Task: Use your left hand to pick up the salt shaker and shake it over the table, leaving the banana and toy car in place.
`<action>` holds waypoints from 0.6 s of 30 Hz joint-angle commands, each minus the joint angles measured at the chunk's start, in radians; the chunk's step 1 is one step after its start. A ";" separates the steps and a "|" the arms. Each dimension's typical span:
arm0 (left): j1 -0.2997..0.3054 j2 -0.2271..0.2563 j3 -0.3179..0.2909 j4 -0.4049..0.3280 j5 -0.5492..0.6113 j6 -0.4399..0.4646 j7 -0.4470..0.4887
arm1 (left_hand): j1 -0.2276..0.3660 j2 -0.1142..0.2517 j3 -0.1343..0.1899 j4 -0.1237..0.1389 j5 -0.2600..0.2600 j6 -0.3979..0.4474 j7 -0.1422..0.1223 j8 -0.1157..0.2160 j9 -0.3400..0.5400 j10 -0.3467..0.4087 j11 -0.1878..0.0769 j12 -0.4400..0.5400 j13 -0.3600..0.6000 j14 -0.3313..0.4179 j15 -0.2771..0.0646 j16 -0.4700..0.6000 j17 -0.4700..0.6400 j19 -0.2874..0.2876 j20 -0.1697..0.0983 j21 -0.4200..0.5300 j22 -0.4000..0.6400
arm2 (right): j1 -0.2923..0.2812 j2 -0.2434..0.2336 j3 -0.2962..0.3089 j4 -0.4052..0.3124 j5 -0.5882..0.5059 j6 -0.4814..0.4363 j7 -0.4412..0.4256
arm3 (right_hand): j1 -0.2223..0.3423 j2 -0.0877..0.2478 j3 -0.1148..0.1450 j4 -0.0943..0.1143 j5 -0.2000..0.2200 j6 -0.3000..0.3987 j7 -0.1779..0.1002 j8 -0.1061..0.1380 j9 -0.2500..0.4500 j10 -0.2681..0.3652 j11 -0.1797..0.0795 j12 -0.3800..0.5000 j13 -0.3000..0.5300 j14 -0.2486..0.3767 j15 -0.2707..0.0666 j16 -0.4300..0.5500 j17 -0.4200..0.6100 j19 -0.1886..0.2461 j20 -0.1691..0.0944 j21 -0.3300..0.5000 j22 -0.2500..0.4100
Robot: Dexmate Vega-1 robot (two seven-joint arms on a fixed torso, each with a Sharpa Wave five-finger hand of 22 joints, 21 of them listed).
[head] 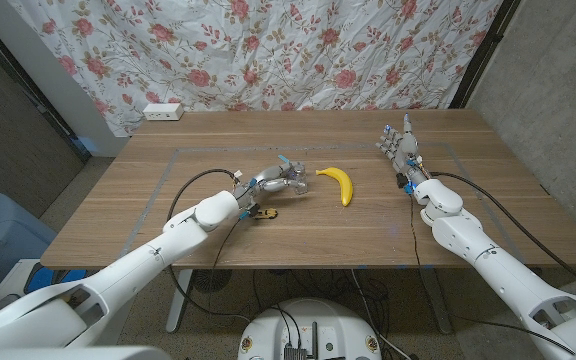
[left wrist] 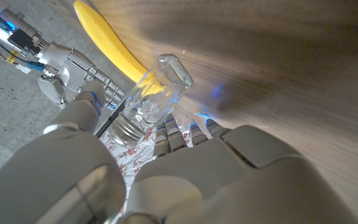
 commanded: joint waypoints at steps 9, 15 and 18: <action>0.029 0.003 -0.006 -0.020 0.050 0.014 0.092 | 0.043 -0.002 -0.010 0.001 0.006 0.069 0.011 0.022 0.004 0.063 -0.001 0.008 0.006 0.055 -0.021 0.010 0.003 0.008 0.003 0.011 0.003 | 0.000 0.000 0.000 0.000 0.000 0.000 0.000 | 0.000 0.102 -0.001 0.006 0.007 -0.001 0.009 0.003 0.004 -0.006 0.000 0.007 0.004 -0.006 -0.034 0.004 0.005 0.005 -0.001 0.006 0.005; 0.043 0.006 -0.011 -0.035 0.063 0.040 0.126 | 0.062 -0.007 -0.018 0.000 0.004 0.109 0.015 0.032 0.005 0.101 -0.004 0.010 0.007 0.088 -0.030 0.010 0.003 0.028 -0.004 0.009 0.003 | 0.000 0.000 0.000 0.001 0.000 0.000 0.000 | 0.000 0.102 -0.001 0.006 0.007 -0.001 0.008 0.003 0.004 -0.005 -0.001 0.007 0.004 -0.006 -0.035 0.004 0.005 0.005 -0.001 0.006 0.005; 0.045 0.004 -0.011 -0.038 0.071 0.046 0.141 | 0.072 -0.009 -0.022 0.000 0.004 0.131 0.021 0.038 0.005 0.112 -0.003 0.008 0.007 0.106 -0.033 0.010 0.003 0.044 -0.005 0.010 0.003 | 0.000 0.000 0.000 0.001 0.000 0.000 0.000 | 0.000 0.102 -0.001 0.006 0.007 0.000 0.009 0.004 0.004 -0.005 0.000 0.007 0.004 -0.005 -0.035 0.004 0.005 0.005 -0.001 0.006 0.005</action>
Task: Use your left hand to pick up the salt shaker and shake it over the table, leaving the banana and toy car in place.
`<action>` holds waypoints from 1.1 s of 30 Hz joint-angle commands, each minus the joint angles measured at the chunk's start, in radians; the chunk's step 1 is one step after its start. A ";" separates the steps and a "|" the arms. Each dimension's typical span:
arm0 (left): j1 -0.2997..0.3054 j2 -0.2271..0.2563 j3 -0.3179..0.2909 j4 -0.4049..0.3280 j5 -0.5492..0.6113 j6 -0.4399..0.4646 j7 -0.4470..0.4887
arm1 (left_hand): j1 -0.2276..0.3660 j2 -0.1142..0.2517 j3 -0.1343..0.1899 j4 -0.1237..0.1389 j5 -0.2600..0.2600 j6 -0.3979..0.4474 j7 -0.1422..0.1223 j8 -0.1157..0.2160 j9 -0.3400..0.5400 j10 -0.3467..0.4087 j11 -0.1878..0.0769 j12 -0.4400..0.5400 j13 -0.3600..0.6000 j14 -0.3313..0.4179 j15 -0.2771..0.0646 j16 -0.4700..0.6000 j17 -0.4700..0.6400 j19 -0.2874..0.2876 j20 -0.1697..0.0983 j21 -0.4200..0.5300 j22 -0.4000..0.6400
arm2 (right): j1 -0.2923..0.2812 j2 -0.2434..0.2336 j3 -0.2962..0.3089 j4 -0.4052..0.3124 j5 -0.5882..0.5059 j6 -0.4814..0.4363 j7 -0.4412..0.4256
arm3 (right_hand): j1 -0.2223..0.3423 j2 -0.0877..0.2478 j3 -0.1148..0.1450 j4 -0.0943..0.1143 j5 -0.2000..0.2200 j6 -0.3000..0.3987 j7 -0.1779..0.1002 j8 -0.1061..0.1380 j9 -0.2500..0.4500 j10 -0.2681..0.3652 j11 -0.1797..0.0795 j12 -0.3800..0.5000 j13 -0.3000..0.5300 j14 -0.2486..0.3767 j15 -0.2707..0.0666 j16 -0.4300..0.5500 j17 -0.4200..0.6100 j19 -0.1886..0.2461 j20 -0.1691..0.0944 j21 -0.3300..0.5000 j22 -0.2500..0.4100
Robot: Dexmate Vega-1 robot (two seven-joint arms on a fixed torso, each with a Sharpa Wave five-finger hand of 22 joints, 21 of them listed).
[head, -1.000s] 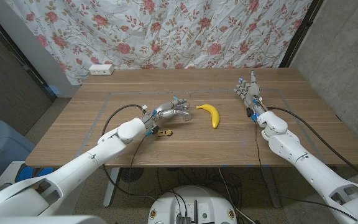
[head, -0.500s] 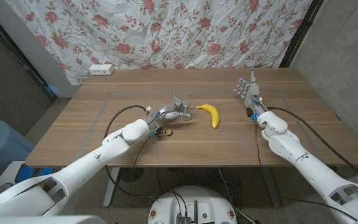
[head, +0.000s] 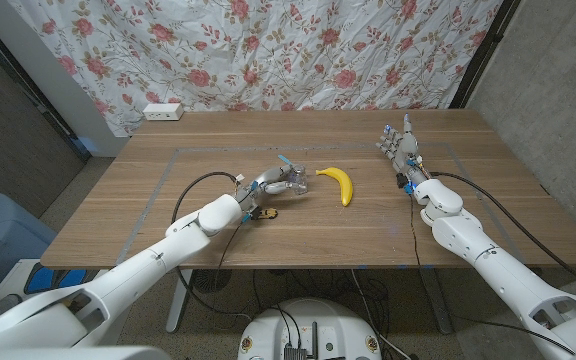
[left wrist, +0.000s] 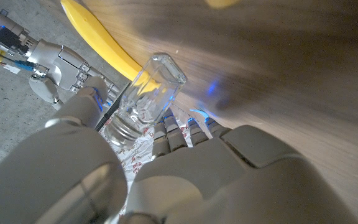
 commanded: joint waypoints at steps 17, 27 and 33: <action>0.038 -0.017 0.004 -0.034 0.090 0.036 0.146 | 0.087 -0.006 -0.036 0.001 0.003 0.152 0.000 0.044 0.006 0.140 -0.025 0.006 0.003 0.124 -0.046 0.005 0.002 0.092 -0.002 0.002 0.003 | 0.000 0.000 0.000 0.000 0.000 0.000 0.000 | 0.000 0.102 -0.001 0.006 0.007 -0.001 0.009 0.003 0.004 -0.004 -0.001 0.008 0.004 -0.005 -0.035 0.004 0.005 0.006 -0.001 0.006 0.005; 0.054 -0.022 0.000 -0.053 0.121 0.072 0.205 | 0.140 0.002 -0.054 0.002 0.006 0.230 0.018 0.060 0.008 0.234 -0.016 0.014 0.003 0.202 -0.068 0.005 0.001 0.157 0.004 0.004 0.002 | 0.000 0.000 0.000 -0.001 0.000 0.000 0.000 | 0.000 0.102 -0.001 0.006 0.007 -0.001 0.009 0.003 0.004 -0.006 -0.001 0.007 0.004 -0.006 -0.035 0.004 0.005 0.006 -0.001 0.006 0.005; 0.056 -0.030 0.001 -0.050 0.143 0.073 0.242 | 0.162 0.004 -0.066 0.003 0.007 0.274 0.020 0.069 0.009 0.277 -0.018 0.015 0.004 0.241 -0.074 0.006 0.001 0.184 0.008 0.003 0.002 | 0.000 0.000 0.000 -0.001 0.000 0.000 0.000 | 0.000 0.102 -0.001 0.006 0.007 -0.001 0.009 0.003 0.004 -0.005 -0.001 0.007 0.004 -0.007 -0.035 0.004 0.005 0.005 -0.001 0.006 0.005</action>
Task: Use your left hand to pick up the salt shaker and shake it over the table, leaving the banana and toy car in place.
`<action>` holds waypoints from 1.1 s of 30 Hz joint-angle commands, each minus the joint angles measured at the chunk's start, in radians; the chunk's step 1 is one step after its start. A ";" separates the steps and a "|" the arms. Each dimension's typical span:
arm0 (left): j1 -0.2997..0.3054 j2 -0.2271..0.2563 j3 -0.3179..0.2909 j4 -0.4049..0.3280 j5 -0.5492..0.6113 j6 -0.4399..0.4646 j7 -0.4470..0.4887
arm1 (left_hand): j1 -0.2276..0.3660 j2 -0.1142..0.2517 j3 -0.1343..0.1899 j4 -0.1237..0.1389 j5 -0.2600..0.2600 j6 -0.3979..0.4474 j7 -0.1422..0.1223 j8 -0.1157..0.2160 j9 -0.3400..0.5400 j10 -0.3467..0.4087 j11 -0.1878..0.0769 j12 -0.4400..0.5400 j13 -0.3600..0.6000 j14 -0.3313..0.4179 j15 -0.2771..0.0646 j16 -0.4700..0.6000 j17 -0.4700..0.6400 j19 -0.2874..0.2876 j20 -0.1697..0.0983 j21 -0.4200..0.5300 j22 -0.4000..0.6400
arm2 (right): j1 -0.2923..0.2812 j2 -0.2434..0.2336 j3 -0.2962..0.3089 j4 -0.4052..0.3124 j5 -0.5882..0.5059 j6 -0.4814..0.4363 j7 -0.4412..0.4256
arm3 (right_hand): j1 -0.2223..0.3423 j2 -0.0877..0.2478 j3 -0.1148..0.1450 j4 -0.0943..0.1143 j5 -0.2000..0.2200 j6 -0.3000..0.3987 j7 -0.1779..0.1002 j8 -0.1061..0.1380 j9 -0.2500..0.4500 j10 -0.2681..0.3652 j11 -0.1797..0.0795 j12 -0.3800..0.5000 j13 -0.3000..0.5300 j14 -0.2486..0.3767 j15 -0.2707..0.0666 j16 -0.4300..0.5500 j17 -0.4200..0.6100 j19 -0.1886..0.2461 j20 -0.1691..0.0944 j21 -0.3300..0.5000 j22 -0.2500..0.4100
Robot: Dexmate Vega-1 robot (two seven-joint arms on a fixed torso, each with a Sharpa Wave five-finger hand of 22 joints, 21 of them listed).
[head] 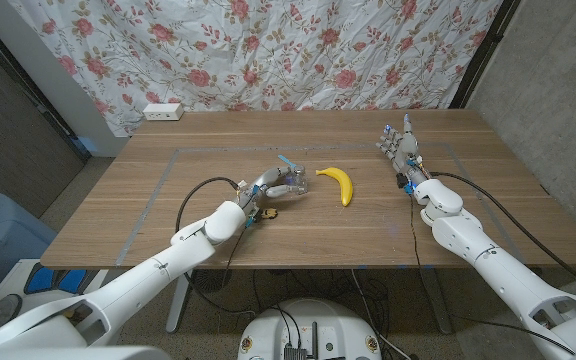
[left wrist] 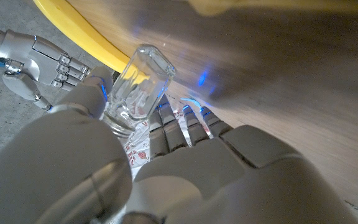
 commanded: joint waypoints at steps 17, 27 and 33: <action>0.011 -0.045 0.015 0.010 0.085 0.029 0.150 | 0.072 0.006 -0.048 0.003 0.009 0.146 -0.003 0.019 0.001 0.151 -0.020 0.009 0.004 0.142 -0.101 0.010 0.003 0.097 -0.001 0.002 0.002 | 0.000 0.000 0.000 0.000 0.000 0.000 0.000 | 0.000 0.102 -0.001 0.006 0.007 -0.001 0.009 0.003 0.004 -0.006 -0.001 0.007 0.004 -0.006 -0.034 0.004 0.005 0.005 -0.001 0.006 0.005; 0.011 -0.058 0.023 0.022 0.109 0.038 0.191 | 0.100 0.009 -0.071 0.005 0.009 0.215 -0.009 0.020 0.002 0.230 -0.036 0.012 0.004 0.200 -0.120 0.010 0.003 0.146 -0.009 0.004 0.003 | 0.000 0.000 0.000 0.000 0.000 0.000 0.000 | 0.000 0.102 -0.001 0.006 0.007 0.000 0.008 0.004 0.004 -0.006 -0.001 0.007 0.004 -0.006 -0.033 0.004 0.005 0.005 -0.001 0.006 0.005; 0.005 -0.064 0.029 0.035 0.117 0.039 0.203 | 0.117 0.014 -0.083 0.006 0.009 0.247 -0.015 0.017 0.003 0.263 -0.045 0.007 0.004 0.233 -0.130 0.011 0.004 0.175 -0.013 0.006 0.003 | 0.000 0.000 0.000 0.000 0.000 0.000 0.000 | 0.000 0.102 -0.001 0.006 0.007 -0.001 0.008 0.003 0.004 -0.006 -0.001 0.007 0.004 -0.006 -0.035 0.004 0.005 0.005 -0.001 0.006 0.005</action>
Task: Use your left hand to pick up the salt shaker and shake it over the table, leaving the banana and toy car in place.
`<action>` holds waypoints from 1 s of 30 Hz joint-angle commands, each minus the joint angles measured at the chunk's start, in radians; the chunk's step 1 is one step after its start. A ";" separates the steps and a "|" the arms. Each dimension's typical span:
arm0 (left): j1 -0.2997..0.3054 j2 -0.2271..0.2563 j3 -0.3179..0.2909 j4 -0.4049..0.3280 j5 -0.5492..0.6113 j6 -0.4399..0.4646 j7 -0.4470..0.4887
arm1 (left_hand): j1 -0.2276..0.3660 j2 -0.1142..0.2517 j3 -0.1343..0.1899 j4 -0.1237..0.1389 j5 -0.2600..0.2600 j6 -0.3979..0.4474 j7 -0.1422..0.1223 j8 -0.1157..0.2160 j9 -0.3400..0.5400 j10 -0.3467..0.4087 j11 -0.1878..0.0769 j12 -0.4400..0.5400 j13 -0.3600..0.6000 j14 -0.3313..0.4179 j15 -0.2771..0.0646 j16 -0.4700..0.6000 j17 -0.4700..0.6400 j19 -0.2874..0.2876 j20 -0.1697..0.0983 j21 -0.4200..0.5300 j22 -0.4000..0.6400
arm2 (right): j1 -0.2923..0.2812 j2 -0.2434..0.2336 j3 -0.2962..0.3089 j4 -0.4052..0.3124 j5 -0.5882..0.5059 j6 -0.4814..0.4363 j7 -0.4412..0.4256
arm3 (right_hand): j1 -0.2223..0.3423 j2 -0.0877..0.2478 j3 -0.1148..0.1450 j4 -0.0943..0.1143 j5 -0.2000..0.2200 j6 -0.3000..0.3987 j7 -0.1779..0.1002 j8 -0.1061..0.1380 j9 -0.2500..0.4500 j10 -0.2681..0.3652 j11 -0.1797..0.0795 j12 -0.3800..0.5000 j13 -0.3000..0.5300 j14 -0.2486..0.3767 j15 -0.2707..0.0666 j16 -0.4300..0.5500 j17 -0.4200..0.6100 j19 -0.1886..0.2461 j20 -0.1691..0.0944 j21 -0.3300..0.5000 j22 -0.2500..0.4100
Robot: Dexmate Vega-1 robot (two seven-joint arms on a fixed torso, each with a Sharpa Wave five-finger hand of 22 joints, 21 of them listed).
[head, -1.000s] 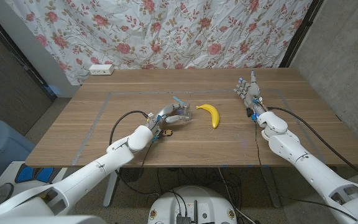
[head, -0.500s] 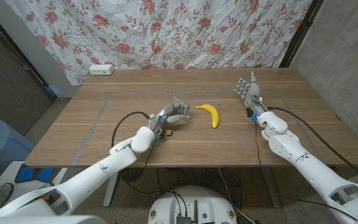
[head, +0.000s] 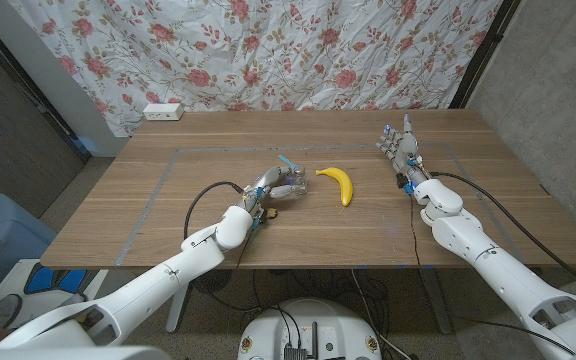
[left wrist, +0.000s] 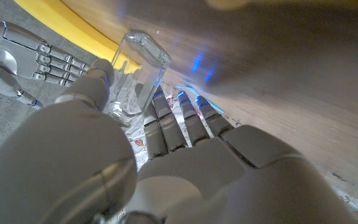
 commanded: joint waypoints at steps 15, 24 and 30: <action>-0.004 -0.023 0.010 0.016 0.068 -0.004 0.123 | 0.046 0.032 -0.036 0.008 0.005 0.142 -0.019 0.010 0.009 0.147 -0.032 0.003 0.009 0.118 -0.152 0.004 0.006 0.077 -0.005 0.004 0.004 | 0.000 0.000 0.000 0.000 0.000 0.000 0.000 | 0.000 0.102 -0.001 0.006 0.007 -0.001 0.008 0.003 0.004 -0.006 0.000 0.007 0.004 -0.006 -0.034 0.004 0.005 0.005 -0.001 0.006 0.005; 0.008 -0.006 -0.006 -0.028 0.080 0.000 0.141 | 0.049 0.037 -0.043 0.009 0.005 0.148 -0.024 0.005 0.009 0.149 -0.031 -0.006 0.010 0.115 -0.153 -0.003 0.005 0.076 -0.008 0.000 0.005 | 0.000 0.000 0.000 0.000 0.000 0.000 0.000 | 0.000 0.102 -0.001 0.006 0.007 -0.001 0.008 0.003 0.004 -0.006 -0.001 0.007 0.004 -0.006 -0.034 0.004 0.005 0.005 -0.001 0.006 0.005; 0.019 0.016 -0.019 -0.062 0.096 0.008 0.148 | 0.048 0.040 -0.046 0.010 0.005 0.147 -0.028 0.001 0.010 0.147 -0.032 -0.011 0.010 0.114 -0.152 -0.006 0.005 0.075 -0.011 -0.003 0.005 | 0.000 0.000 0.000 0.000 0.000 0.000 0.000 | 0.000 0.102 -0.001 0.006 0.007 -0.001 0.009 0.003 0.004 -0.007 -0.001 0.007 0.004 -0.006 -0.034 0.004 0.005 0.005 -0.001 0.006 0.005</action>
